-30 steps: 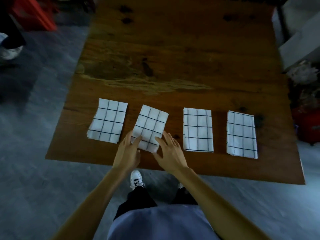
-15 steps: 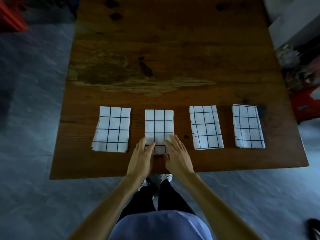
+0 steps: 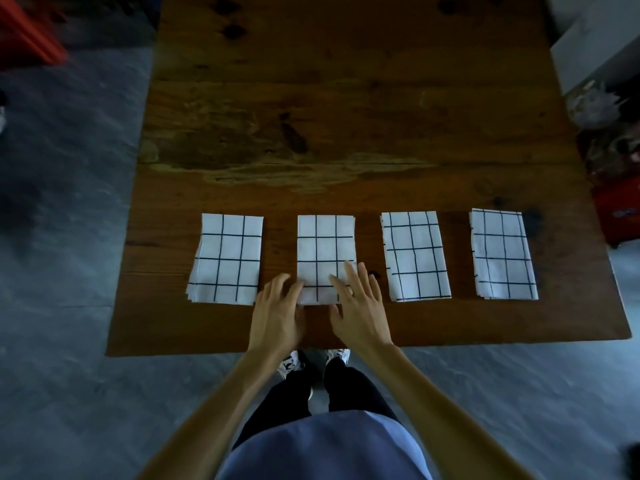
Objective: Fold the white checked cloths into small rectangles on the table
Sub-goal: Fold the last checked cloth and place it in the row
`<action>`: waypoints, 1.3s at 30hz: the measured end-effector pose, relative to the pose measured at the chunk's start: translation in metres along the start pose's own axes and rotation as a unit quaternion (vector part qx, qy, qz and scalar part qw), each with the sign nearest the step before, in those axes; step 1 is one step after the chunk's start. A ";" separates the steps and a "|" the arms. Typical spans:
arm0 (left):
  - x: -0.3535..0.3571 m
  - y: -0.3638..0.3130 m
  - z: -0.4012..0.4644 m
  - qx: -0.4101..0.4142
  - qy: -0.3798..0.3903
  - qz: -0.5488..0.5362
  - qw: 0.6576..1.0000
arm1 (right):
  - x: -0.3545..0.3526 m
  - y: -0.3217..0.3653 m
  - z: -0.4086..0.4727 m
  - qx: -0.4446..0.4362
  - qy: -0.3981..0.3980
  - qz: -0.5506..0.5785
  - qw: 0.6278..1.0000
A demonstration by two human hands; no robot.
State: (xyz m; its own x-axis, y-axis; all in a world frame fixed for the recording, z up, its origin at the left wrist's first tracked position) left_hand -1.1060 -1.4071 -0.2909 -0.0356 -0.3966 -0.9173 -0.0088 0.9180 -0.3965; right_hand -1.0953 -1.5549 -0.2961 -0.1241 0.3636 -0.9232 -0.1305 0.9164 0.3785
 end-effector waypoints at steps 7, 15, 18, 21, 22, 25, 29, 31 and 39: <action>-0.049 0.094 -0.007 -0.163 -0.068 0.044 0.983 | 0.019 0.085 0.021 -0.103 0.074 0.040 0.991; -0.053 0.132 -0.004 -0.193 -0.047 0.034 0.980 | 0.064 0.136 0.032 -0.119 0.110 -0.021 0.986; -0.054 0.129 -0.005 -0.202 -0.064 0.007 0.977 | 0.069 0.136 0.030 -0.112 0.110 -0.023 0.987; -0.051 0.124 -0.010 -0.204 -0.069 -0.010 0.977 | 0.067 0.134 0.031 -0.113 0.102 -0.009 0.988; -0.050 0.121 -0.012 -0.203 -0.071 -0.020 0.976 | 0.065 0.132 0.033 -0.111 0.098 -0.005 0.989; -0.050 0.113 -0.016 -0.208 -0.076 -0.053 0.974 | 0.059 0.124 0.038 -0.094 0.086 0.014 0.992; -0.050 0.108 -0.018 -0.218 -0.073 -0.054 0.972 | 0.053 0.118 0.042 -0.073 0.087 0.031 0.993; -0.053 0.112 -0.017 -0.206 -0.085 -0.046 0.974 | 0.054 0.122 0.041 -0.071 0.094 0.043 0.992; -0.052 0.128 -0.012 -0.182 -0.079 -0.046 0.979 | 0.062 0.136 0.034 -0.053 0.095 0.049 0.993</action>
State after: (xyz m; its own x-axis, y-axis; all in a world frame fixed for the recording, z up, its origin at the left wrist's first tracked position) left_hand -1.1170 -1.2687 -0.2931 0.1376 -0.4464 -0.8842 -0.3606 0.8089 -0.4645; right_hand -1.0868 -1.4020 -0.3046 -0.3241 0.4033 -0.8558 -0.2105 0.8512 0.4808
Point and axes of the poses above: each hand's wrist, its own z-axis towards the middle knuckle, its own x-axis out of the palm, y = z × x, the point moved 6 cm from there along z, towards the middle knuckle, and after that the axes turned 13 degrees about -y, right-handed, at the moved point
